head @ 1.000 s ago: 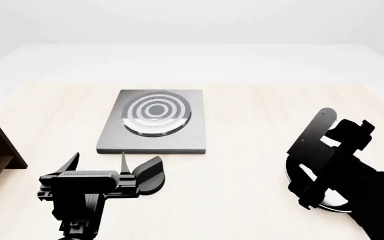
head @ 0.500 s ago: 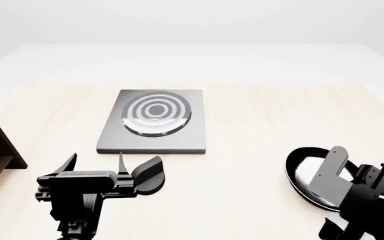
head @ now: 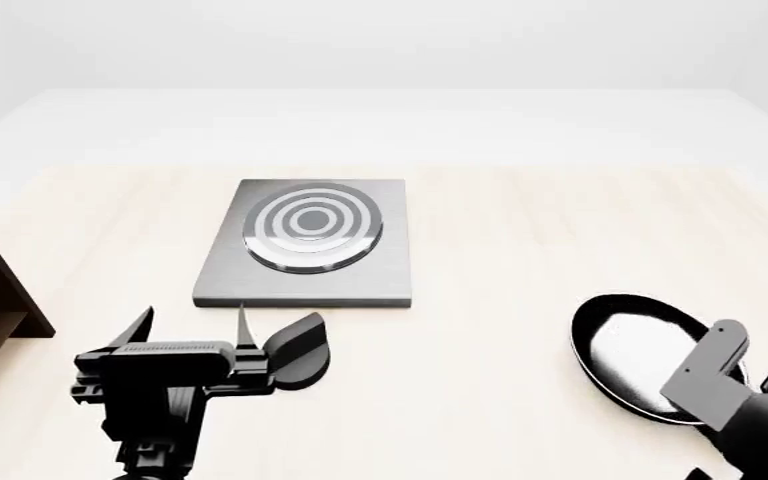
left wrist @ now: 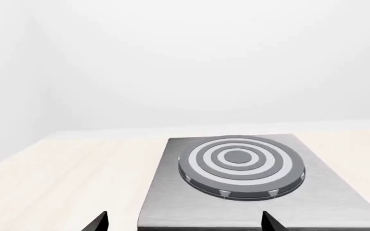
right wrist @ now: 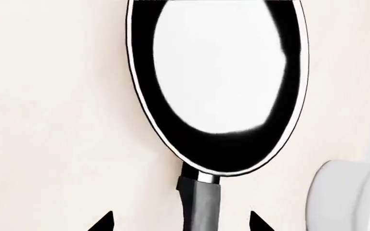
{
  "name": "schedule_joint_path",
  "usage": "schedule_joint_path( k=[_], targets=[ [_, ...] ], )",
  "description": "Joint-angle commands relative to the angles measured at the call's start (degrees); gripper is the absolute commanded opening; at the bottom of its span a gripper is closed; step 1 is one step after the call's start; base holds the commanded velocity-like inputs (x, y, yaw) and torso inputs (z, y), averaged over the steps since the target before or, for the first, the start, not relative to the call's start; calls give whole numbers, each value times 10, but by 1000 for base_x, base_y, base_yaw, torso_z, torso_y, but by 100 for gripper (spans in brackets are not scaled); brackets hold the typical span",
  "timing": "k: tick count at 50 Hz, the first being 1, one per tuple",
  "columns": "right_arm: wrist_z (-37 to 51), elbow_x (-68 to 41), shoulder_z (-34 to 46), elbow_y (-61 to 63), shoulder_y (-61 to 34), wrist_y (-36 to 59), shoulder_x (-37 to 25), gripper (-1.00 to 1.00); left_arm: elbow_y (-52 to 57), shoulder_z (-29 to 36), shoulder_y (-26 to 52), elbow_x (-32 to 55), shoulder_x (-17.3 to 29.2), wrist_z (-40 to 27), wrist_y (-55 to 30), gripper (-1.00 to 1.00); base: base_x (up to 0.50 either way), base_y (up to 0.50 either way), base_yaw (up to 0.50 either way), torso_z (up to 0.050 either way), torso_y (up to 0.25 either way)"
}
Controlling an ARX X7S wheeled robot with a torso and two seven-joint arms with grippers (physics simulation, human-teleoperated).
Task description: Turn on the stove and put the frying pan on it.
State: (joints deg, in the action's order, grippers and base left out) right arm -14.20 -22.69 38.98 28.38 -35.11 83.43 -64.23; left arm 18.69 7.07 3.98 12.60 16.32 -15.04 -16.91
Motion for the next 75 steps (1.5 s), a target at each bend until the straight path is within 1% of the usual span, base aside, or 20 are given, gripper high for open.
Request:
schedule_joint_path(
  k=[1, 10, 13, 15, 18, 21, 25, 32, 48, 54, 55, 67, 68, 75],
  targets=[
    [18, 1, -23, -35, 22, -11, -11, 100, 1, 5, 1, -2, 2, -5, -3, 100, 0, 0, 0, 0, 0],
    [27, 0, -29, -50, 44, -38, -13, 100, 2, 9, 2, -3, 3, -7, -4, 100, 0, 0, 0, 0, 0],
    [30, 3, -28, -65, 54, -63, -7, 100, 3, 9, 1, -3, 4, -8, -4, 100, 0, 0, 0, 0, 0],
    [29, -1, -33, -64, 68, -95, -9, 100, 3, 8, 0, -1, 5, -8, -4, 100, 0, 0, 0, 0, 0],
    [36, 7, -30, -81, 73, -110, -2, 100, 2, 7, 1, -1, 5, -9, -3, 100, 0, 0, 0, 0, 0],
    [40, 7, -32, -93, 80, -118, 1, 100, 1, 9, 1, -1, 6, -10, -2, 100, 0, 0, 0, 0, 0],
    [29, 18, -2, -99, 88, -116, -7, 100, 0, 10, 3, -1, 6, -11, -4, 100, 0, 0, 0, 0, 0],
    [36, 32, 5, -134, 90, -130, -4, 100, -2, 12, 3, -2, 6, -14, -3, 100, 0, 0, 0, 0, 0],
    [63, 24, -31, -168, 107, -140, -12, 100, 2, 17, 7, -2, 9, -19, -9, 100, 0, 0, 0, 0, 0],
    [79, 29, -38, -186, 120, -170, -3, 100, 2, 18, 8, -2, 10, -20, -9, 100, 2, -1, 0, 0, 0],
    [93, 31, -48, -194, 124, -181, 2, 100, 3, 18, 7, -3, 11, -21, -9, 100, 0, -3, 0, 0, 0],
    [121, 31, -76, -242, 138, -218, 15, 100, 0, 22, 8, -3, 12, -23, -8, 100, 6, -3, 2, -3, 0],
    [125, 31, -79, -242, 141, -221, 15, -100, 1, 22, 8, -3, 12, -23, -9, 100, 0, -3, 3, 0, 0],
    [127, 29, -85, -238, 140, -229, 16, -100, 0, 24, 7, -3, 13, -24, -7, 100, 0, 0, 0, 0, 0]
  ],
)
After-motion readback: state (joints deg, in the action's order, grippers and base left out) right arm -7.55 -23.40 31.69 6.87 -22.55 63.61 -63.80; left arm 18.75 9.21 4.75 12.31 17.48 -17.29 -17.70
